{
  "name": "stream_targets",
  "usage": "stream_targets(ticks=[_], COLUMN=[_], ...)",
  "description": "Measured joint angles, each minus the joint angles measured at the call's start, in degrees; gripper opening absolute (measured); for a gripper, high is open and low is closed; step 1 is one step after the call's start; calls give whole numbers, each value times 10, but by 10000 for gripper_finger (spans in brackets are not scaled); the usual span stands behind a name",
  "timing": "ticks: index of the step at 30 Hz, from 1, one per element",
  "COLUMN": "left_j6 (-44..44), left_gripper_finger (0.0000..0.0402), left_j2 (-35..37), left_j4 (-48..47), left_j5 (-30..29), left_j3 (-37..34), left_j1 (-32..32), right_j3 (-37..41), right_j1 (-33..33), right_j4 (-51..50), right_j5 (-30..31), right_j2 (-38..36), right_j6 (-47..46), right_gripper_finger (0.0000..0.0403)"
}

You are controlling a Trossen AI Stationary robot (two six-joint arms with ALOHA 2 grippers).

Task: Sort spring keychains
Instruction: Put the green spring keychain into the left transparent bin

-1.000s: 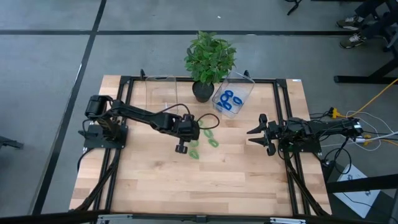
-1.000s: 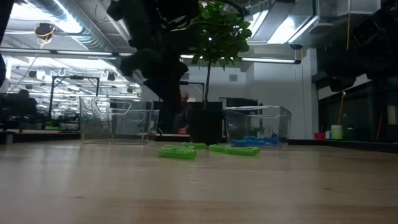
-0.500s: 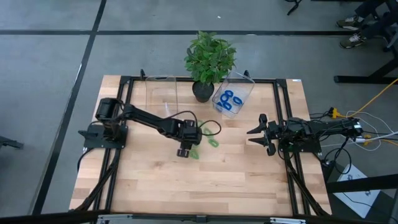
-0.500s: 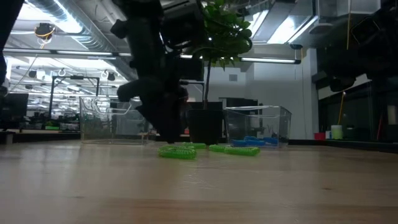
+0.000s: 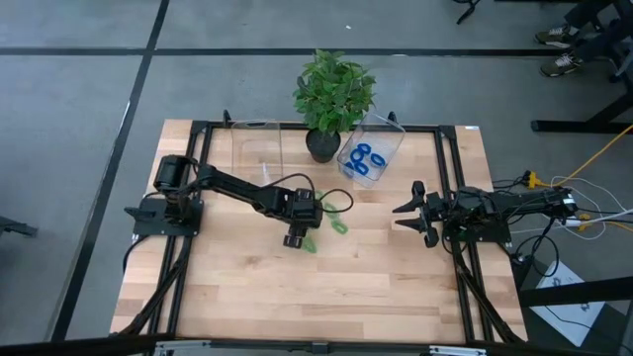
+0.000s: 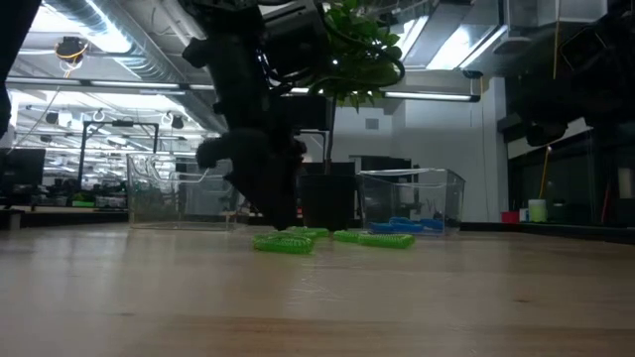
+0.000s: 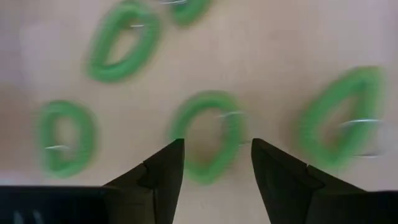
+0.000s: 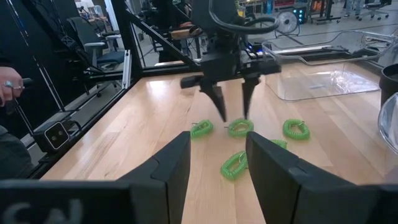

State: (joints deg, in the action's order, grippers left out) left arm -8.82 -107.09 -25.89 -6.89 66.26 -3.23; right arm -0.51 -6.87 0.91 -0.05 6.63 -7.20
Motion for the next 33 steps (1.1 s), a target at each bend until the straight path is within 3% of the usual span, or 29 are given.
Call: stream_targets(ticks=[3, 11, 22, 27, 33], left_j6=[12, -38, -7, 14, 60], left_gripper_finger=[177, 161, 136, 97, 21], left_j2=[0, -9, -41, -39, -37], left_j4=[0, 8, 6, 4, -4], left_j5=[42, 44, 54, 59, 63], left_j3=[0, 0, 2, 1, 5], left_j1=[1, 1, 4, 3, 2], right_j3=[0, 0, 0, 0, 0], right_j1=[0, 0, 0, 0, 0], right_j4=[0, 0, 0, 0, 0], right_j5=[0, 0, 0, 0, 0], right_j2=[0, 0, 0, 0, 0], right_j6=[0, 0, 0, 0, 0], right_gripper_finger=[154, 154, 154, 154, 154])
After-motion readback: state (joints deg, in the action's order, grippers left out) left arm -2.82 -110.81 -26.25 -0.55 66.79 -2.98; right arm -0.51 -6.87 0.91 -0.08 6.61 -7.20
